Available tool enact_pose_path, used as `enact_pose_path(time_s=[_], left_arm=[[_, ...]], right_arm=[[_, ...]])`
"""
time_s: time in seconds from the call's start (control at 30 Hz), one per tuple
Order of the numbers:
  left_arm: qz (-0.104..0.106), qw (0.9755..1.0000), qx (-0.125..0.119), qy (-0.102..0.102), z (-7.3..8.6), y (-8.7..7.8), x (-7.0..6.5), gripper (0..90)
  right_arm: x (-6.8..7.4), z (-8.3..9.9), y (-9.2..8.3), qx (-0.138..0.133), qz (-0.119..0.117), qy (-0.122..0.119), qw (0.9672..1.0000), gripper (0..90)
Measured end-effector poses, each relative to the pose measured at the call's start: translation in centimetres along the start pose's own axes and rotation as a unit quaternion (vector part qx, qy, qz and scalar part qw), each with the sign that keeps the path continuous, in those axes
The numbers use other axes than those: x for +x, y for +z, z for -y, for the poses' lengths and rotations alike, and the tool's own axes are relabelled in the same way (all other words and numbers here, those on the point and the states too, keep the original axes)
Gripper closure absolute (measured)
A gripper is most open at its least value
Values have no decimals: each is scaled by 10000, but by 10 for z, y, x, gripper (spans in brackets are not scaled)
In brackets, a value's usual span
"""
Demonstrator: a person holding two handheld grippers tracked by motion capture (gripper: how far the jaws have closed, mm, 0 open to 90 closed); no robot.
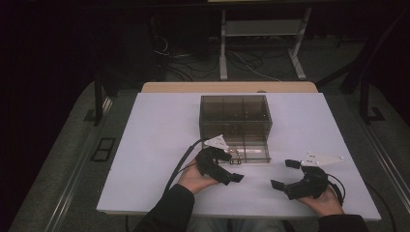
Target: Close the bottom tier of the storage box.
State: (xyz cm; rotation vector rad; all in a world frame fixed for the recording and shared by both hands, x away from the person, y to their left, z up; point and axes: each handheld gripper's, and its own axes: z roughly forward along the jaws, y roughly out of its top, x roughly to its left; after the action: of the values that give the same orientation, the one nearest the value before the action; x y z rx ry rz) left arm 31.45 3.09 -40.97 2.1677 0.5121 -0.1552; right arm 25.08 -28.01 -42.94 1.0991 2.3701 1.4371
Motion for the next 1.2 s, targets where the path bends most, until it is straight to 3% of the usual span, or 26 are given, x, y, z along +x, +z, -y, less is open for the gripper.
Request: enact_pose_path(time_s=[0.17,0.43,0.83,1.2], left_arm=[[77,9999,100,117,1,3,-1,174],[7,9992,197,343,2,10,-2,304],[-107,9991,267,311,4,19,7,648],[-225,9983,376,380,5,28,12,776]], right_arm=[[0,0,0,-8,2,0,10000,1],[0,0,0,-9,3,4,10000,1],[0,0,0,-20,9,-4,10000,1],[0,0,0,-18,4,-10,10000,1]])
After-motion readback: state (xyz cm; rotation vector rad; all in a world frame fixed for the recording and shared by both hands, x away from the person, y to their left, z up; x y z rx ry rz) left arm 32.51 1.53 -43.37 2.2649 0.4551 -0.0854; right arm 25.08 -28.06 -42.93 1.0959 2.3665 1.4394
